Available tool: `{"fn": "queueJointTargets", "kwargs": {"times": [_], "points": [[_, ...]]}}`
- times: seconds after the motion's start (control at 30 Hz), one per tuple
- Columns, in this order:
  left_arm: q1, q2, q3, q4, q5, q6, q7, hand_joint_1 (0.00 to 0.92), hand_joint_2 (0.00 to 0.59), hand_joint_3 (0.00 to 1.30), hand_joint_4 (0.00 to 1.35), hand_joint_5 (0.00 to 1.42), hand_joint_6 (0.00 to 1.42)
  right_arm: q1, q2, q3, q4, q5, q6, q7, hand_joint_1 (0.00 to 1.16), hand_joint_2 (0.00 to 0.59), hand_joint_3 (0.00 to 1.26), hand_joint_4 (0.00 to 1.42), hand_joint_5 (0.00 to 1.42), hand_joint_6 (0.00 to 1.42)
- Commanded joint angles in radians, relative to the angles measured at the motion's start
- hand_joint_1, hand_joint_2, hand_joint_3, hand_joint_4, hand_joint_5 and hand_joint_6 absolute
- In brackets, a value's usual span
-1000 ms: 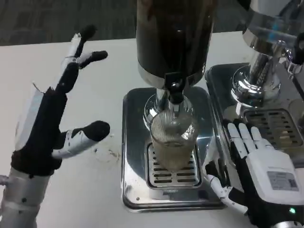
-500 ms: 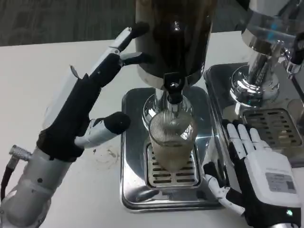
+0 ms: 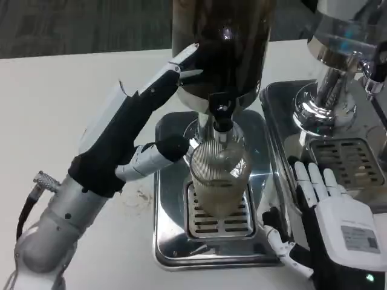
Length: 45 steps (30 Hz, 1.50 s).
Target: Grasp the cup under the faucet to collect the drink, then remove the cup.
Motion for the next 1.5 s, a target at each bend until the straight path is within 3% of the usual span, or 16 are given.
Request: {"fn": "queueJointTargets", "kwargs": {"times": [0.03, 0.67, 0.93, 1.3, 1.5], "points": [[-0.008, -0.013, -0.003, 0.013, 0.012, 0.001, -0.031, 0.000, 0.088, 0.17, 0.11, 0.26, 0.24, 0.008, 0.006, -0.003, -0.008, -0.008, 0.007, -0.017, 0.27, 0.413, 0.02, 0.00, 0.00, 0.11], [0.057, -0.024, -0.031, -0.054, 0.050, -0.026, -0.084, 0.000, 0.112, 0.27, 0.22, 0.35, 0.30, 0.003, 0.011, -0.001, 0.003, -0.005, -0.001, -0.013, 0.27, 0.413, 0.02, 0.00, 0.00, 0.11], [0.091, -0.001, -0.018, -0.105, 0.121, -0.052, -0.064, 0.000, 0.114, 0.29, 0.24, 0.35, 0.31, -0.009, 0.012, 0.003, 0.017, 0.002, -0.007, -0.012, 0.27, 0.413, 0.02, 0.00, 0.00, 0.11], [0.097, 0.050, 0.013, -0.135, 0.351, -0.116, 0.033, 0.000, 0.115, 0.29, 0.24, 0.36, 0.31, -0.008, 0.016, -0.007, 0.019, 0.036, -0.020, -0.023, 0.28, 0.406, 0.00, 0.00, 0.00, 0.13], [0.111, 0.089, 0.025, -0.147, 0.417, -0.132, 0.088, 0.000, 0.118, 0.29, 0.24, 0.36, 0.31, -0.009, 0.019, -0.018, 0.016, 0.069, -0.038, -0.035, 0.30, 0.382, 0.00, 0.00, 0.00, 0.14]]}}
